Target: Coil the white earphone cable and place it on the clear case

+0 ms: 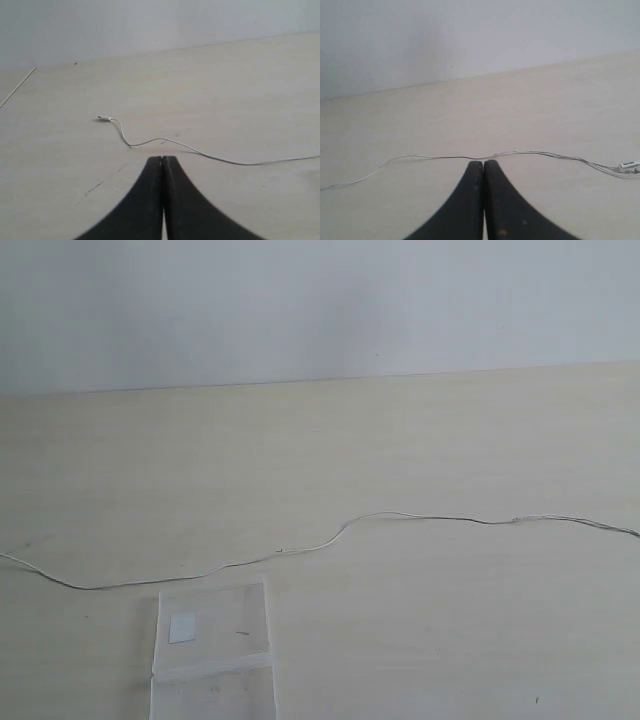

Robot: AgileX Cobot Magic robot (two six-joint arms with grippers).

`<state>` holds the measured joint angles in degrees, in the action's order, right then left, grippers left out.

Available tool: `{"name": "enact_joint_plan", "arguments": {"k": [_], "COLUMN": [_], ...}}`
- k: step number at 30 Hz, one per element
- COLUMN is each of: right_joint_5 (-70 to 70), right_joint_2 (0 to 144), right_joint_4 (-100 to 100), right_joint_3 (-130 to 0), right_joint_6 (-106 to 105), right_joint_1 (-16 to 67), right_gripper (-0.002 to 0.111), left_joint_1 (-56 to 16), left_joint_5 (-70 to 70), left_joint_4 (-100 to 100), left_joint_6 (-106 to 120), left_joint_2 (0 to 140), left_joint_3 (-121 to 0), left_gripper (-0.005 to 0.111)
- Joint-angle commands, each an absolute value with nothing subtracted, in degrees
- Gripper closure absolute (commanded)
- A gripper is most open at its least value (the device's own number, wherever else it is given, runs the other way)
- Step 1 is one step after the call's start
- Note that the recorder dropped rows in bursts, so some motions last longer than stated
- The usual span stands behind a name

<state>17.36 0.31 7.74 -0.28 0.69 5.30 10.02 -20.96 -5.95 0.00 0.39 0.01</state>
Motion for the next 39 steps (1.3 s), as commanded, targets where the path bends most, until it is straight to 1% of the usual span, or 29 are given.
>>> {"name": "enact_joint_plan", "arguments": {"k": [1,22,25,27,28,29,30,31,32,33,34,35,36,39], "right_joint_5": [16.5,-9.3,-10.8,-10.9,-10.9,-10.9,-9.3,-7.7,0.0,3.9,14.2,20.3,21.6,18.8], "right_joint_2": [0.0,0.0,0.0,4.0,8.9,11.3,18.3,22.1,30.2,33.5,41.3,46.9,50.6,60.9], "right_joint_4": [7.6,7.6,7.6,7.6,7.6,7.6,7.6,7.6,7.6,7.6,7.6,7.7,8.3,8.4], "right_joint_3": [0.0,0.0,-4.4,-10.9,-16.5,-18.9,-25.3,-28.7,-36.3,-39.5,-46.9,-51.6,-54.4,-59.9], "right_joint_6": [0.0,0.0,-0.3,-5.3,-7.2,-7.7,-7.7,-7.7,-7.5,-7.5,-7.5,-7.3,-7.3,-7.4], "right_joint_1": [5.0,5.0,5.0,5.0,5.0,5.0,5.0,5.0,5.0,5.0,5.0,5.0,5.0,5.0], "right_gripper": [0.108,0.108,0.108,0.108,0.108,0.108,0.108,0.108,0.108,0.108,0.108,0.108,0.108,0.108], "left_joint_1": [10.2,10.2,10.2,10.2,10.2,10.2,10.2,10.2,10.2,10.2,10.2,10.2,10.2,10.2], "left_joint_5": [-20.7,-20.7,-20.7,-20.7,-20.7,-20.7,-20.7,-20.7,-20.7,-20.7,-20.7,-20.7,-20.7,-20.7], "left_joint_4": [-5.4,-5.4,-5.4,-5.4,-5.4,-5.4,-5.4,-5.4,-5.4,-5.4,-5.4,-5.4,-5.4,-5.4], "left_joint_6": [0.0,0.0,0.0,0.0,0.0,0.0,0.0,0.0,0.0,0.0,0.0,0.0,0.0,0.0], "left_joint_2": [0.0,0.0,0.0,0.0,0.0,0.0,0.0,0.0,0.0,0.0,0.0,0.0,0.0,0.0], "left_joint_3": [0.0,0.0,0.0,0.0,0.0,0.0,0.0,0.0,0.0,0.0,0.0,0.0,0.0,0.0], "left_gripper": [0.107,0.107,0.107,0.107,0.107,0.107,0.107,0.107,0.107,0.107,0.107,0.107,0.107,0.107]}}
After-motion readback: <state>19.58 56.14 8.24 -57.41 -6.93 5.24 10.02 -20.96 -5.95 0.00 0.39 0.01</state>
